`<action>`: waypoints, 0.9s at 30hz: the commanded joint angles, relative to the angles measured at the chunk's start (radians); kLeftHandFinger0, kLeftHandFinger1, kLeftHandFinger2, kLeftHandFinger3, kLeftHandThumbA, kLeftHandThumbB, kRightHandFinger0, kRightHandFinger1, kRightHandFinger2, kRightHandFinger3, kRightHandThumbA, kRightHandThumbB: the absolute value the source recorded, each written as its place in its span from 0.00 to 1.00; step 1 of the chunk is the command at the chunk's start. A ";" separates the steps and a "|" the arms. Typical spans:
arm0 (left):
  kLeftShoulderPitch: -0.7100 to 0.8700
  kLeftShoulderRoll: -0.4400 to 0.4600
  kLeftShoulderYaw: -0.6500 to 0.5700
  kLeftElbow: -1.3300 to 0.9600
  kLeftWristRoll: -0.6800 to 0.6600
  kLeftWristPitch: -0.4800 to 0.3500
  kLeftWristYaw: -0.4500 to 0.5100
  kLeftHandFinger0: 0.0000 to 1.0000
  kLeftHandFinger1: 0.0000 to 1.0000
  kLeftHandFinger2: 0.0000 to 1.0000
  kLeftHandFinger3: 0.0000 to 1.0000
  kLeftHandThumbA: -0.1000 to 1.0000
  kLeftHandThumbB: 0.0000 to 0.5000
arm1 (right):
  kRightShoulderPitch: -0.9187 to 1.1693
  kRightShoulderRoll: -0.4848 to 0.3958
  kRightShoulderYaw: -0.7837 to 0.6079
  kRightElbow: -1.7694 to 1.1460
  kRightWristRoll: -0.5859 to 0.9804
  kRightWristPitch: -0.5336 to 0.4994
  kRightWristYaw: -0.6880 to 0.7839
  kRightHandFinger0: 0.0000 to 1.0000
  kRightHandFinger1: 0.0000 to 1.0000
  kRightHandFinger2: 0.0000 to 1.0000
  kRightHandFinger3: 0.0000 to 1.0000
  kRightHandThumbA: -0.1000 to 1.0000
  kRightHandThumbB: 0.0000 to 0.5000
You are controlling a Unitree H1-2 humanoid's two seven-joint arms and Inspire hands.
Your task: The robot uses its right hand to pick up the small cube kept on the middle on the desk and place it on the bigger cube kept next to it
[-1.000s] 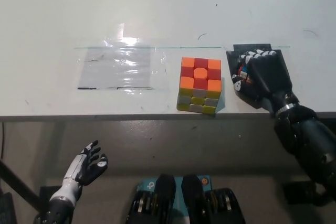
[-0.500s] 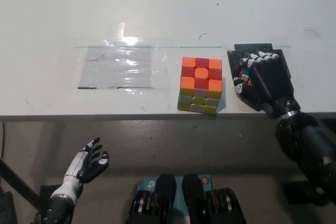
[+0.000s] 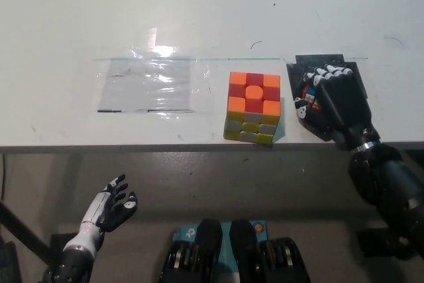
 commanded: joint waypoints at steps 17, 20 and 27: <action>0.005 0.011 0.009 -0.004 -0.002 -0.024 0.013 1.00 1.00 1.00 1.00 0.42 0.49 | -0.096 -0.081 -0.042 -0.226 -0.015 -0.046 0.032 0.00 0.21 0.55 0.54 0.00 0.66; 0.011 0.011 0.007 -0.015 0.005 -0.022 0.019 1.00 1.00 1.00 1.00 0.42 0.49 | -0.105 -0.089 -0.041 -0.254 -0.030 -0.037 0.034 0.00 0.16 0.54 0.59 0.00 0.64; 0.014 0.014 0.005 -0.015 0.010 -0.021 0.020 1.00 1.00 1.00 1.00 0.43 0.49 | -0.112 -0.110 -0.052 -0.336 -0.031 -0.057 0.075 0.00 0.04 0.50 0.50 0.00 0.69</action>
